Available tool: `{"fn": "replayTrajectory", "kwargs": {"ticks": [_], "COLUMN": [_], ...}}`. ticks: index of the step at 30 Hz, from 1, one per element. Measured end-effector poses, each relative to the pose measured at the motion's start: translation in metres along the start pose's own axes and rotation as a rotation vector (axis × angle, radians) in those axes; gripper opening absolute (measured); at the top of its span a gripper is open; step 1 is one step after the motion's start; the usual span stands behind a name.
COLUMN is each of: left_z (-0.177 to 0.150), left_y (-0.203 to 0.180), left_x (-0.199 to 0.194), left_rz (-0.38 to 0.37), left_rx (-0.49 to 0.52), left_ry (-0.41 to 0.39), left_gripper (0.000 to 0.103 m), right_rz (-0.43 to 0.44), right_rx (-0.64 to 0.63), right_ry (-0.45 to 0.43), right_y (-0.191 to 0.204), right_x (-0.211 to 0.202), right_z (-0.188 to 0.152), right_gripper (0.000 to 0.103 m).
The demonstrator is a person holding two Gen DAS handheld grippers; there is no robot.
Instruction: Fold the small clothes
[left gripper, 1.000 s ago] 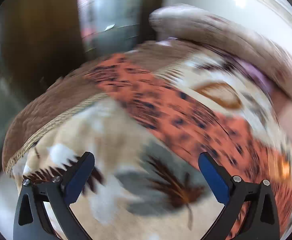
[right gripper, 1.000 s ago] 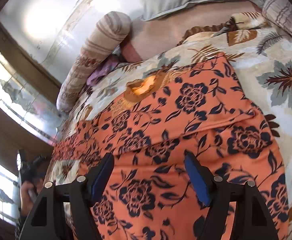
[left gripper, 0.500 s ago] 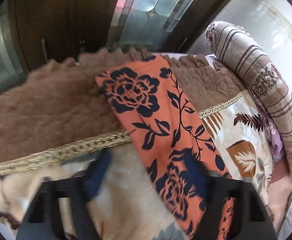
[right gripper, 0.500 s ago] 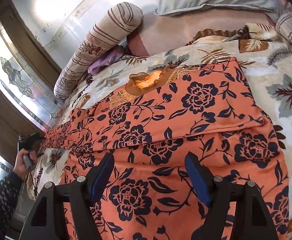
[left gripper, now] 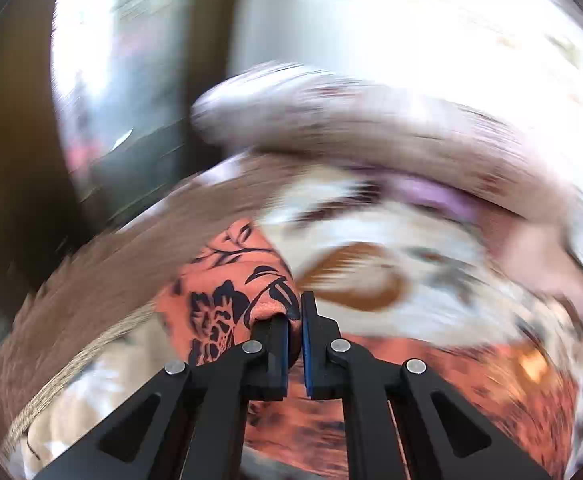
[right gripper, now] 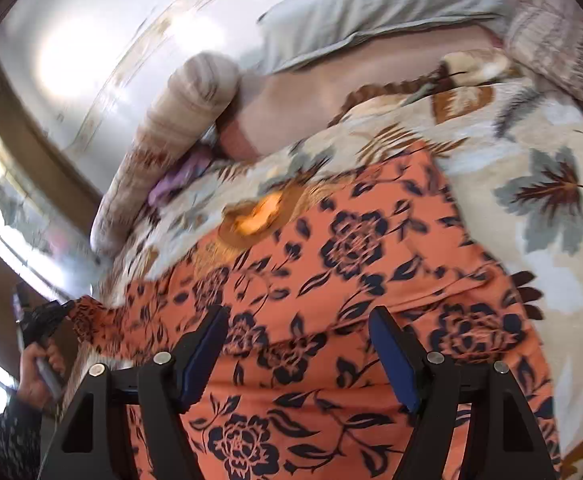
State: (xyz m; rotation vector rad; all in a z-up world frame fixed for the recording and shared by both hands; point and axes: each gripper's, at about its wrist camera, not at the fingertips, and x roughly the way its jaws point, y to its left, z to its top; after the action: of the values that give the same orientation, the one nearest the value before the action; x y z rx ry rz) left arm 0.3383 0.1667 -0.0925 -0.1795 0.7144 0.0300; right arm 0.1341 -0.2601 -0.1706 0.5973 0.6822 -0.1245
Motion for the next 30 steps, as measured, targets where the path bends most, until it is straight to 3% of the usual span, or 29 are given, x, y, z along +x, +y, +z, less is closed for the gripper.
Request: {"fn": "replayTrajectory", "kwargs": {"ticks": [6, 11, 14, 15, 17, 18, 19, 23, 27, 30], "left_z": [-0.027, -0.085, -0.12, -0.13, -0.139, -0.14, -0.14, -0.127, -0.122, -0.126], "left_y": [-0.152, -0.263, -0.302, -0.31, -0.31, -0.304, -0.296, -0.243, -0.196, -0.161], "left_x": [-0.04, -0.066, -0.072, -0.071, -0.071, -0.075, -0.078, -0.075, -0.048, -0.027], "left_rz": [-0.208, -0.359, -0.446, -0.466, -0.485, -0.487, -0.486, -0.442, -0.248, -0.102], "left_rx": [0.265, 0.398, 0.446, 0.461, 0.45, 0.432, 0.418, 0.307, 0.245, 0.236], "left_ry": [0.037, 0.114, 0.219, 0.277, 0.323, 0.308, 0.29, 0.194, 0.17, 0.159], "left_gripper": [0.005, 0.006, 0.01, 0.018, 0.038, 0.055, 0.065, 0.067, 0.068, 0.068], "right_rz": [0.0, 0.008, 0.017, 0.025, 0.043, 0.049, 0.052, 0.074, 0.067, 0.035], "right_rx": [0.121, 0.214, 0.247, 0.254, 0.259, 0.258, 0.254, 0.221, 0.144, -0.001], "right_ry": [-0.058, -0.099, -0.106, -0.097, -0.072, -0.06, -0.048, 0.01, 0.089, 0.121], "right_y": [-0.027, -0.052, -0.061, -0.063, -0.064, -0.064, -0.062, -0.05, -0.028, 0.003], "right_x": [-0.022, -0.039, -0.044, -0.044, -0.042, -0.04, -0.038, -0.022, 0.006, 0.022], "right_z": [0.015, 0.027, 0.03, 0.031, 0.032, 0.032, 0.031, 0.029, 0.023, 0.014], "right_gripper": [0.076, 0.076, 0.076, 0.076, 0.076, 0.076, 0.076, 0.076, 0.076, 0.076]}}
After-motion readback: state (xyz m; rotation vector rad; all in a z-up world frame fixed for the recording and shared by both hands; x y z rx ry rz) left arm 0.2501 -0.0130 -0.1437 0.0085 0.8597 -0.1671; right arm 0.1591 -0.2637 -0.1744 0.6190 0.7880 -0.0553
